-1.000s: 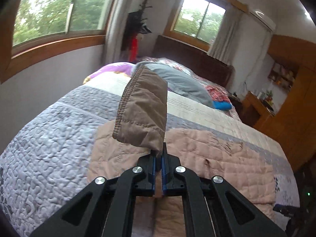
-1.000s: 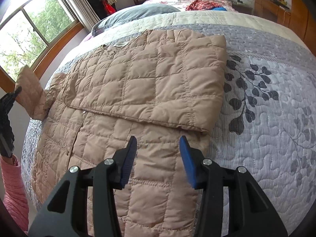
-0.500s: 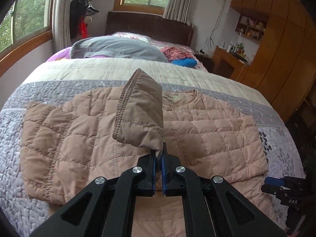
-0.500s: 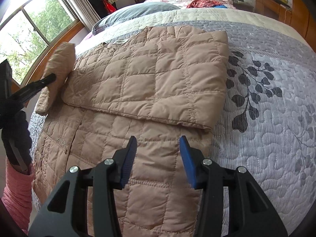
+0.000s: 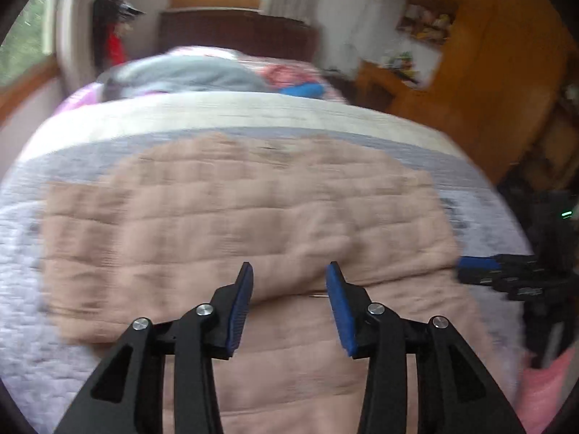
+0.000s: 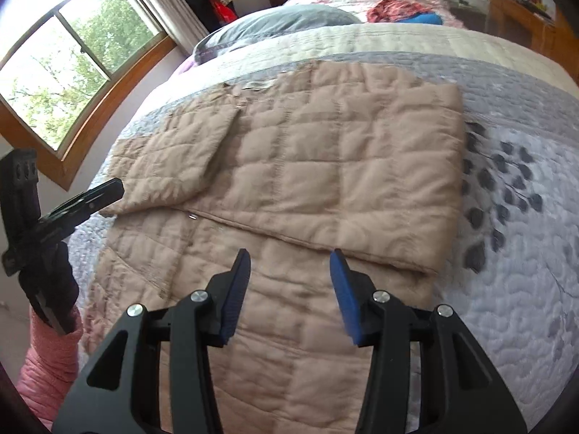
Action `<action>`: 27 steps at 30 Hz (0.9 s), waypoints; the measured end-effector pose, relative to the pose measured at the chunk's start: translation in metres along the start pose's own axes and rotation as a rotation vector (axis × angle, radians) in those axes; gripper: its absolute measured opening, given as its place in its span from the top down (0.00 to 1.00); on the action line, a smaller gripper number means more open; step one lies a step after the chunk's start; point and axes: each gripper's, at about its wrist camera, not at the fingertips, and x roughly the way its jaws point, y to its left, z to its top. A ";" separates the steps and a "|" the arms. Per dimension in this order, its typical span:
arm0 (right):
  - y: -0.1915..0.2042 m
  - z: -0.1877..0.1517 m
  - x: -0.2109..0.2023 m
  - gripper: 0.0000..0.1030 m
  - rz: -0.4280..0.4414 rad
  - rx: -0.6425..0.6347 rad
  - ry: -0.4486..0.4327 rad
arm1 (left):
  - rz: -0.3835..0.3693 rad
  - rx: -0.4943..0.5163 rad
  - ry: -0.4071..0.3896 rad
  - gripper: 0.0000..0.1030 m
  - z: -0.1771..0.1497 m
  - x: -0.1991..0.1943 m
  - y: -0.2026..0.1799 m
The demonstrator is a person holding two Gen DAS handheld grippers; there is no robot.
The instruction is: Fold large clothes
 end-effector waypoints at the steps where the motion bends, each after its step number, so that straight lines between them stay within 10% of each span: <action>1: 0.004 0.007 0.006 0.55 0.013 -0.001 0.015 | 0.081 -0.019 0.002 0.59 0.002 0.000 0.016; 6: 0.041 0.048 0.049 0.55 0.041 -0.019 0.113 | 0.273 -0.097 0.141 0.60 -0.002 0.034 0.081; 14: 0.067 0.091 0.115 0.55 0.127 0.043 0.199 | 0.224 -0.100 0.160 0.60 -0.026 0.056 0.098; 18: 0.075 0.096 0.139 0.82 0.137 0.044 0.226 | 0.189 -0.136 0.159 0.60 -0.025 0.047 0.101; 27: 0.054 0.090 0.047 0.94 0.094 -0.013 0.021 | 0.115 -0.231 0.004 0.60 0.004 -0.009 0.121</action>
